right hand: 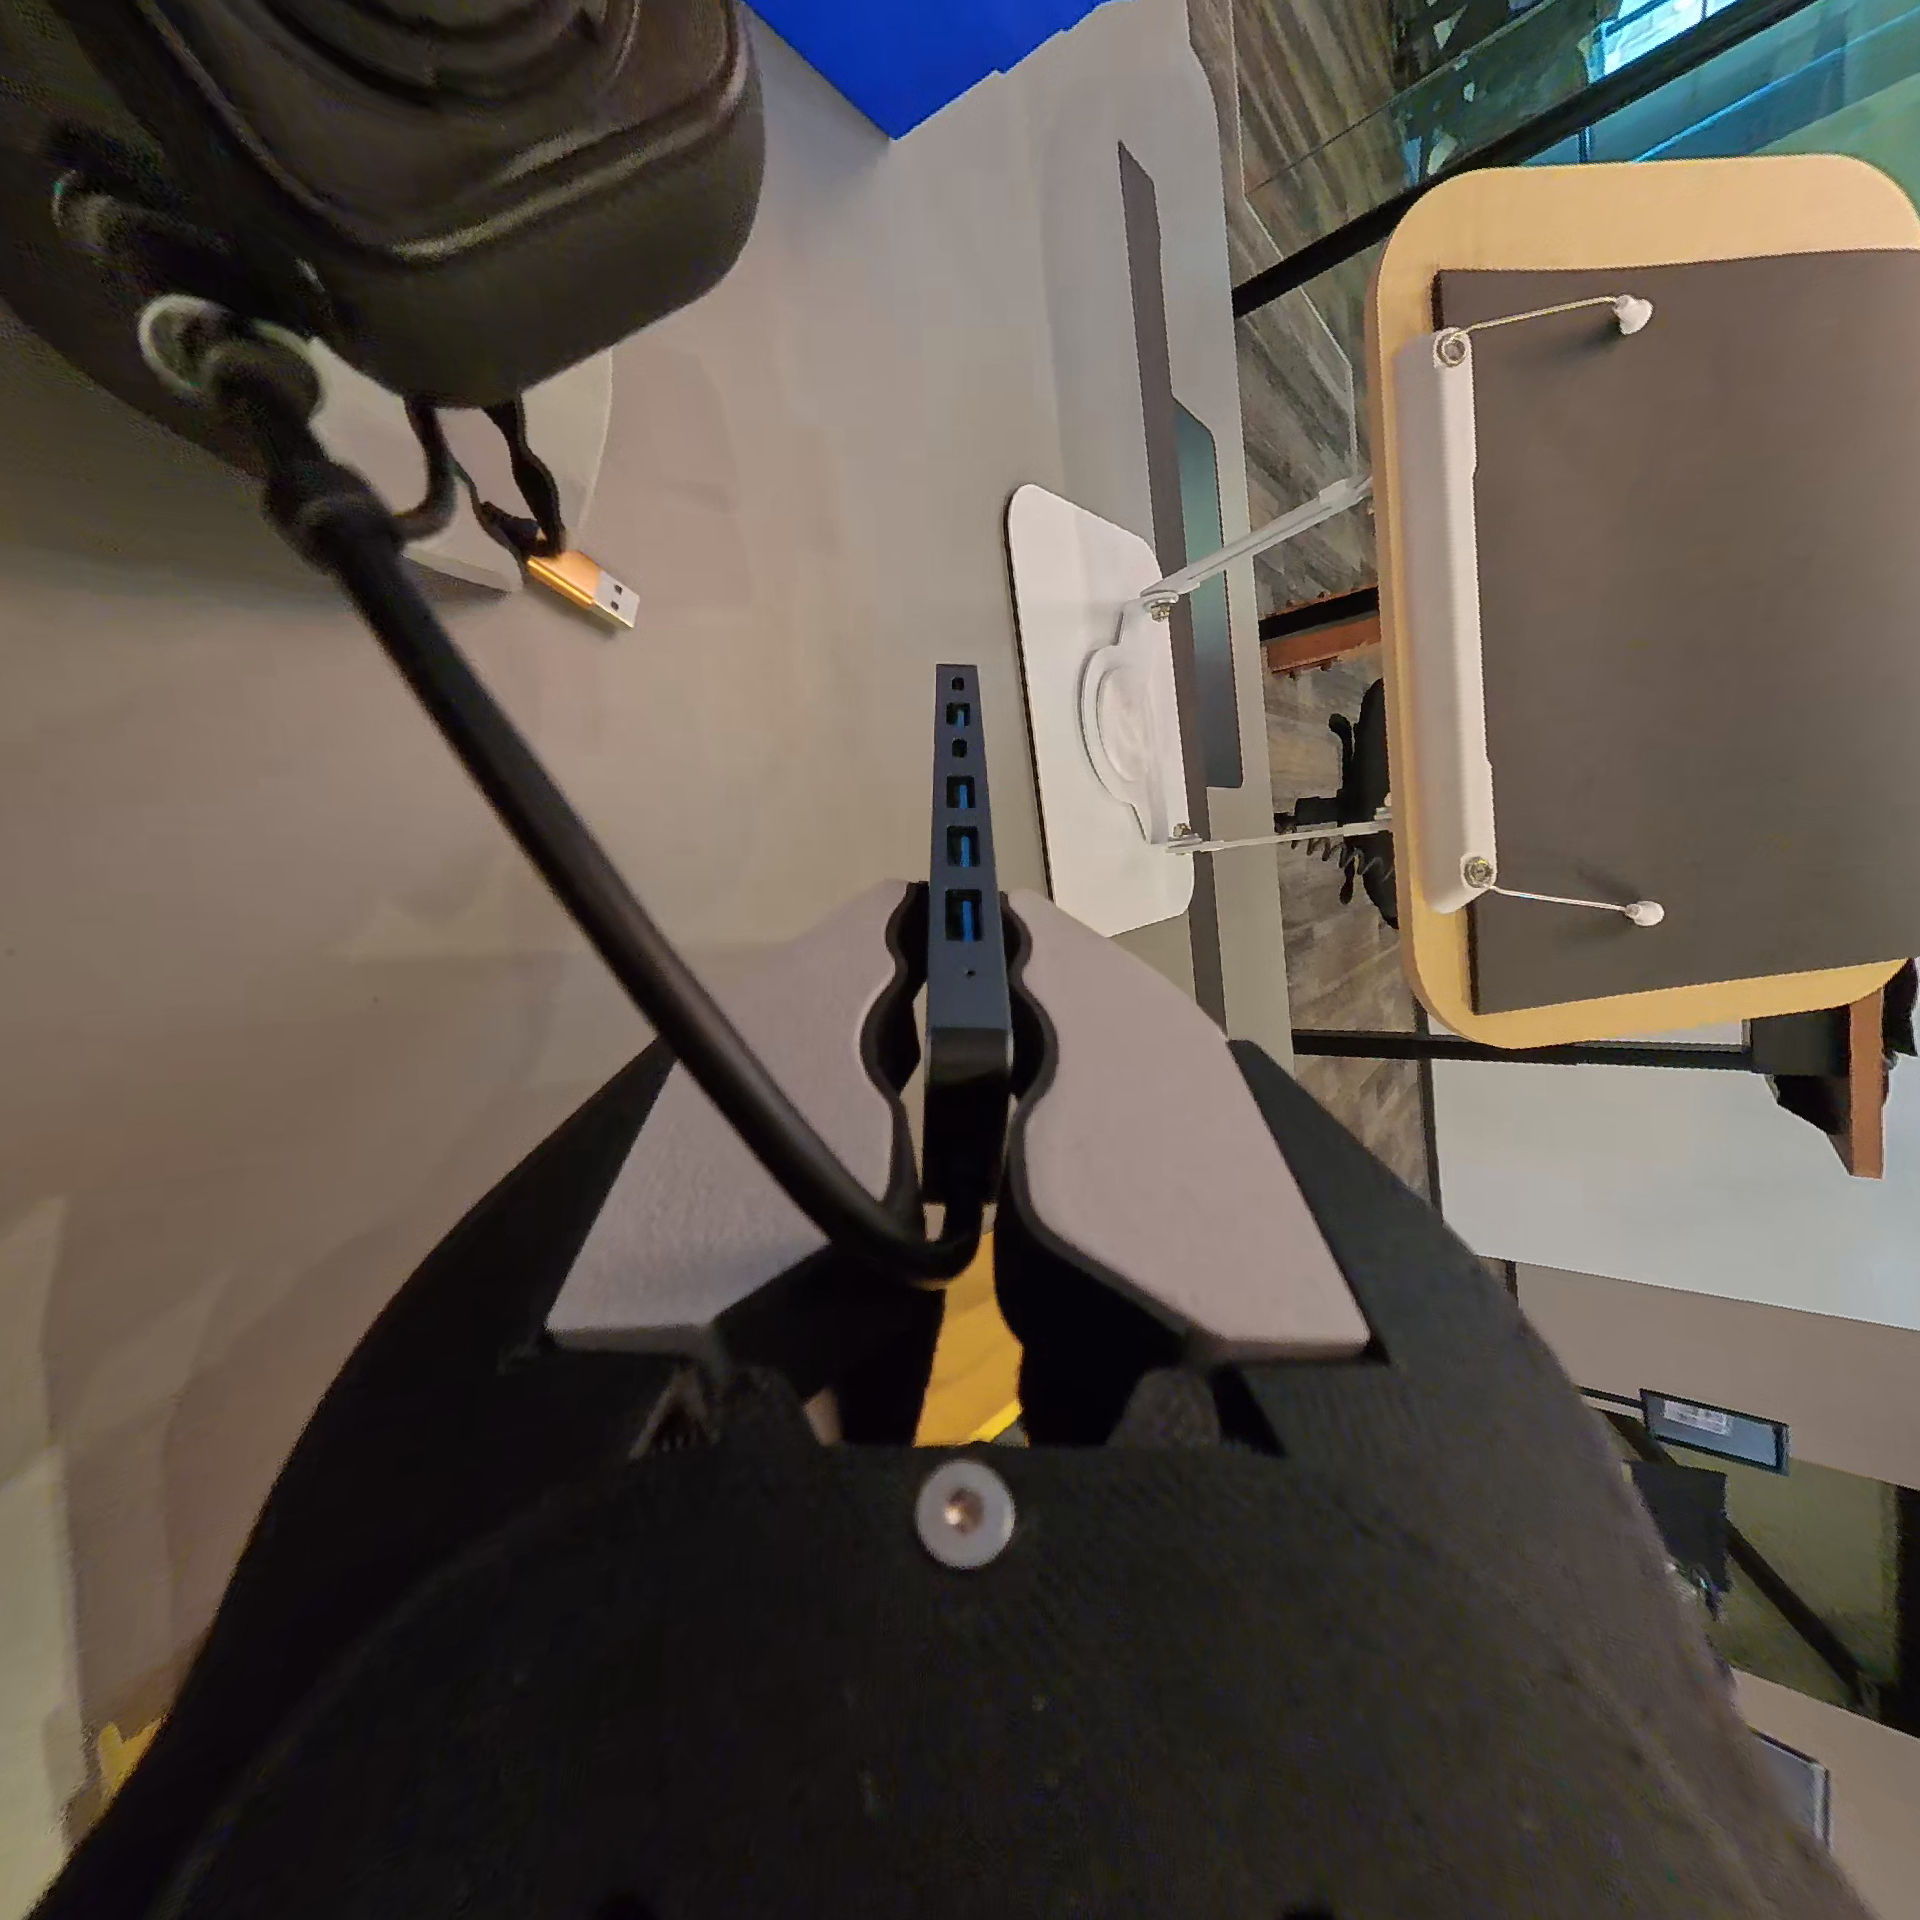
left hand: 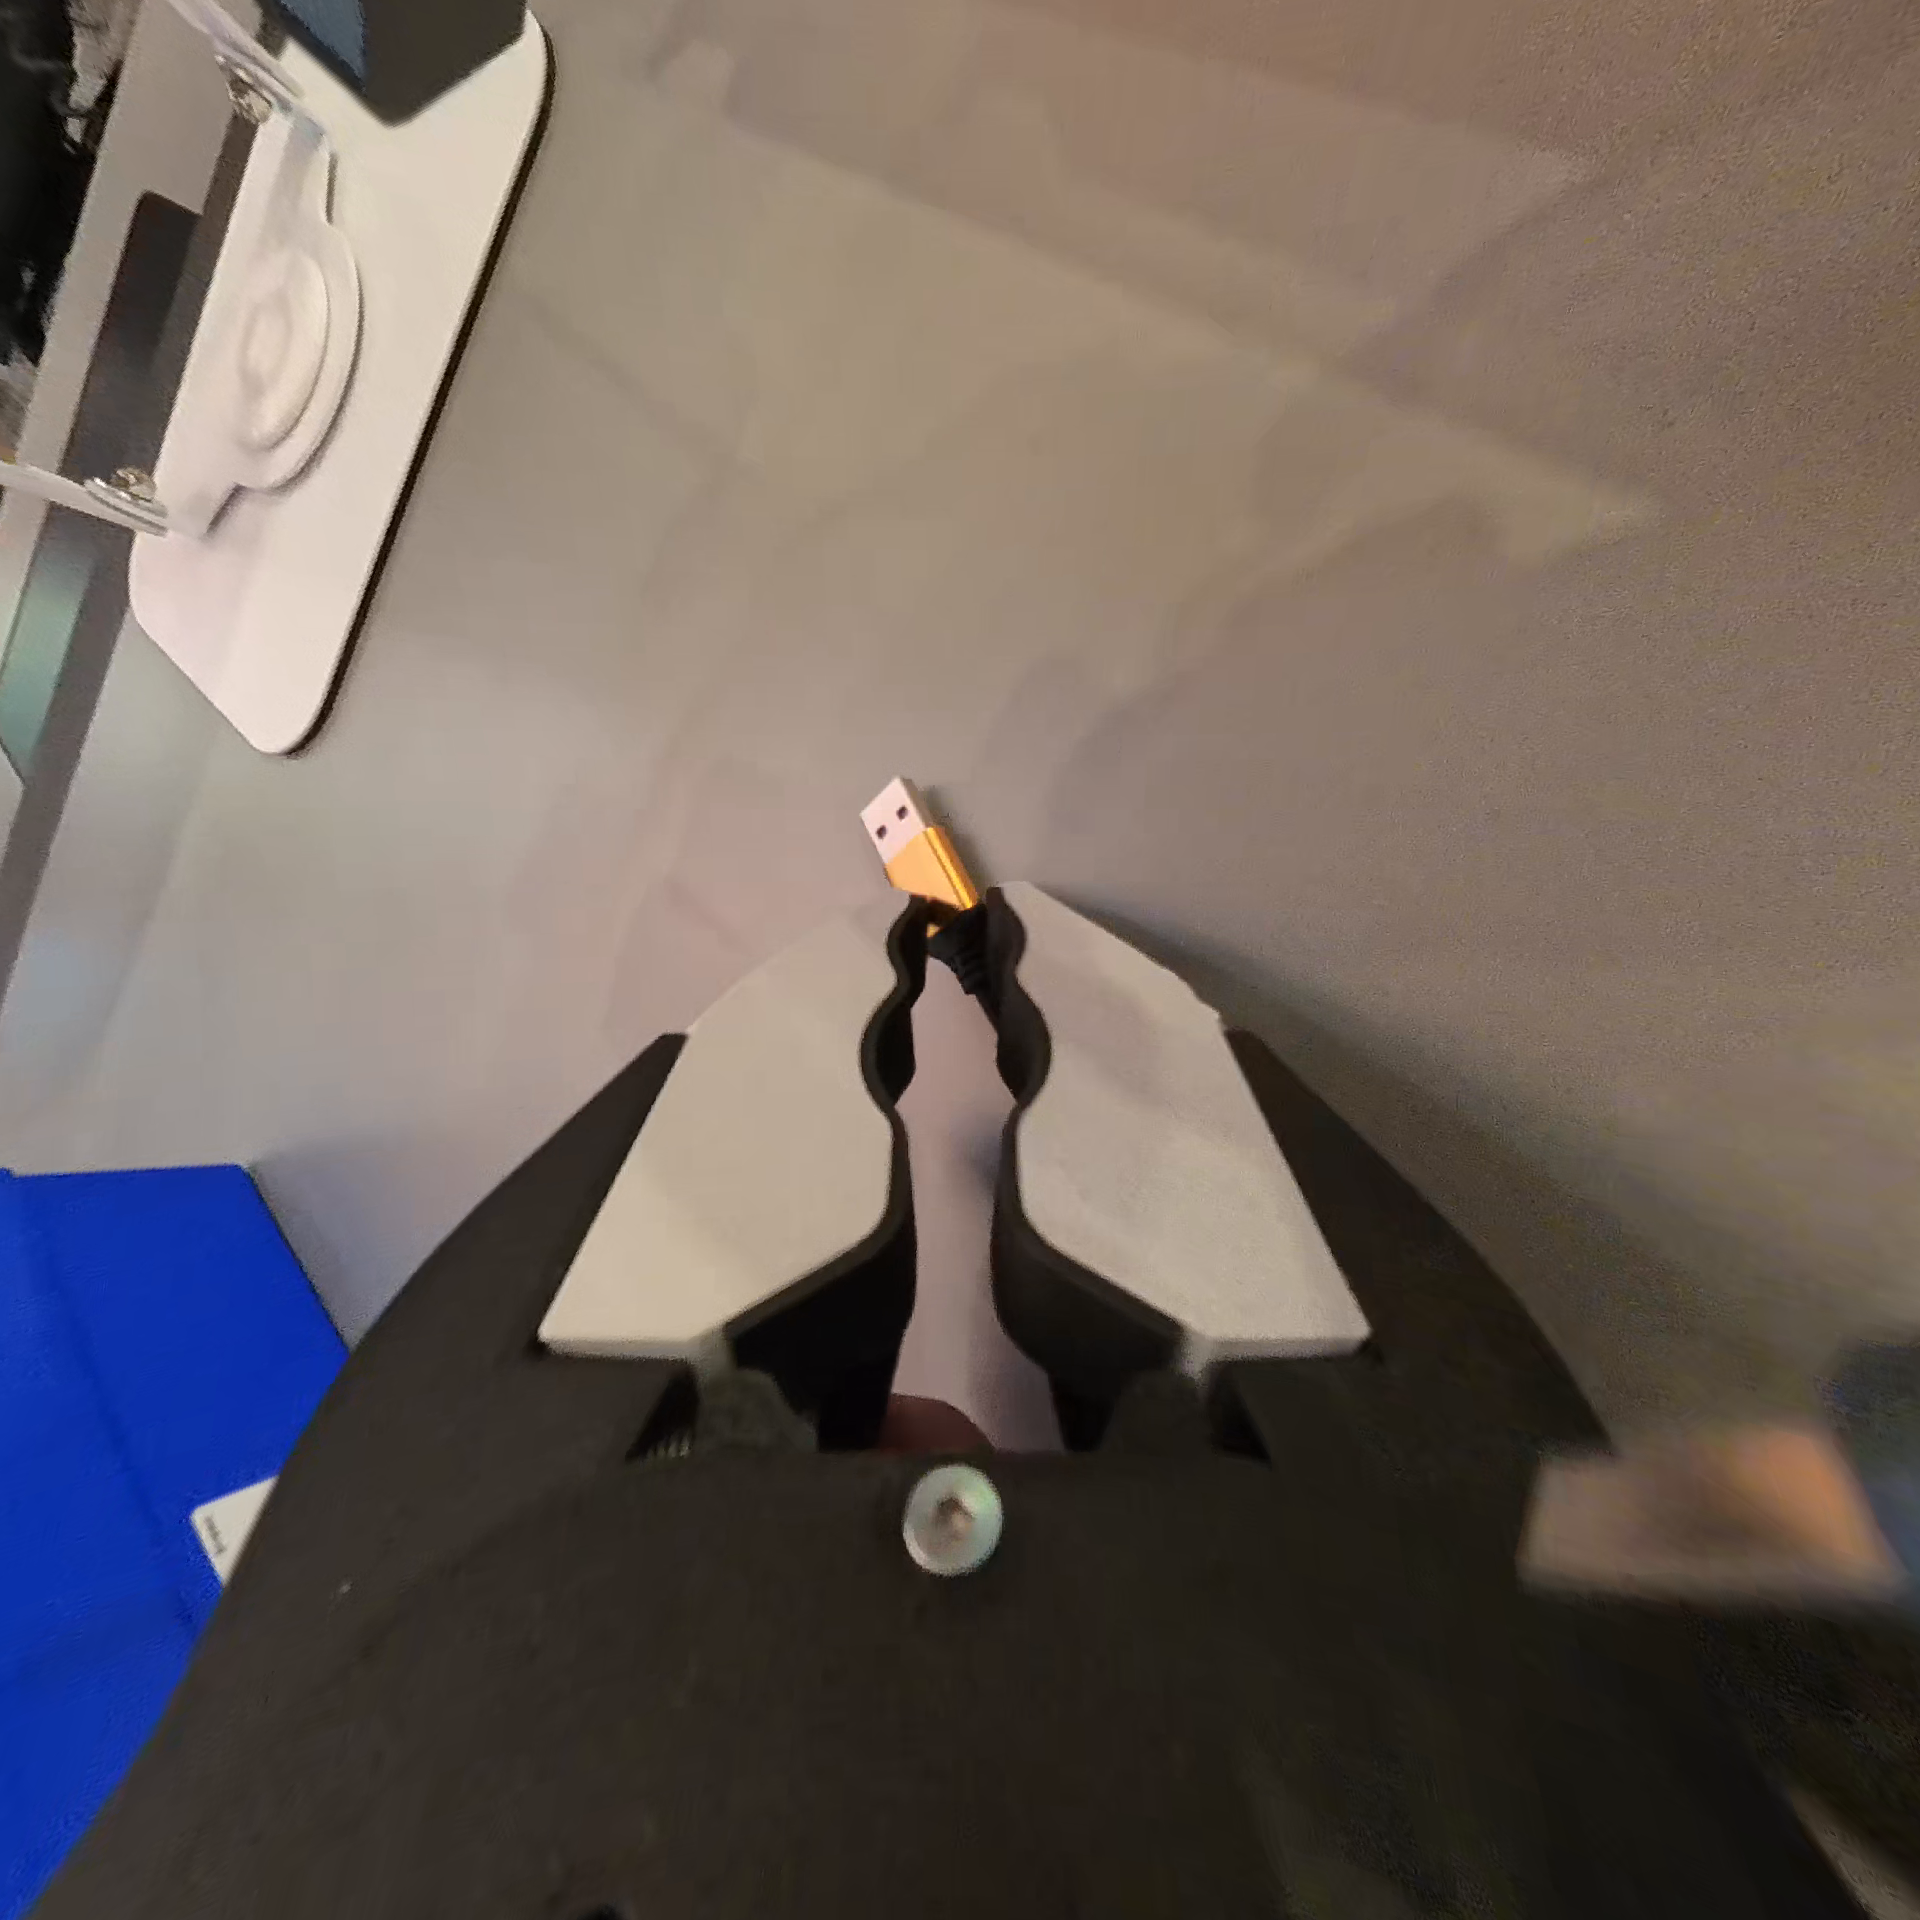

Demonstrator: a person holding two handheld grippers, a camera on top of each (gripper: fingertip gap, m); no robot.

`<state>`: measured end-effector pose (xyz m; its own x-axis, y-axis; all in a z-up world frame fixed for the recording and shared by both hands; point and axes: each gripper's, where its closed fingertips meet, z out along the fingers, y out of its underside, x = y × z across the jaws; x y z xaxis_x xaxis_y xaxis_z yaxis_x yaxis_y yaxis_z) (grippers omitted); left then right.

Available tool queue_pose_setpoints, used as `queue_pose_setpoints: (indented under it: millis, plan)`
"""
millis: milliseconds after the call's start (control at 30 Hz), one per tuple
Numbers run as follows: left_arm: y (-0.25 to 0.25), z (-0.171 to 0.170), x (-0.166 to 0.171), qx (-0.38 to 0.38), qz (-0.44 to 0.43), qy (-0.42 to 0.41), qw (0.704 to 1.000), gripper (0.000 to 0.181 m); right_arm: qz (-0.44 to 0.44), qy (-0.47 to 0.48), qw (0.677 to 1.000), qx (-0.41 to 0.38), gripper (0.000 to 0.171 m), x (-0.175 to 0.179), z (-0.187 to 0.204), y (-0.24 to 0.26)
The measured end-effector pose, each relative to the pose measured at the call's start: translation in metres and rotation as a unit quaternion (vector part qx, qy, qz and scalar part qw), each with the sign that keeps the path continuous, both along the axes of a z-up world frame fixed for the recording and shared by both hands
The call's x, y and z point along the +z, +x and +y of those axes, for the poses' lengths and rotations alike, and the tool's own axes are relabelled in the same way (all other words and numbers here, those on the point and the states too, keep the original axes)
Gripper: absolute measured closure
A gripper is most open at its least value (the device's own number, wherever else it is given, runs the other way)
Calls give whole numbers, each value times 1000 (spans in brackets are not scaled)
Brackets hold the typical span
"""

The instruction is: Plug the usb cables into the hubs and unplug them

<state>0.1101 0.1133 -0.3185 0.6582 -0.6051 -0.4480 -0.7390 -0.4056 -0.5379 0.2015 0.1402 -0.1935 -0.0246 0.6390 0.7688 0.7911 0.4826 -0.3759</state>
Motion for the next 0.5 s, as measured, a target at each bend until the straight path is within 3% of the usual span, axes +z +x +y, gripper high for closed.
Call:
queue_pose_setpoints:
  millis: [500]
  plan:
    - [-3,5,19,-21,-20,20,999,177,5,-1,1000,-3,161,1,2,2]
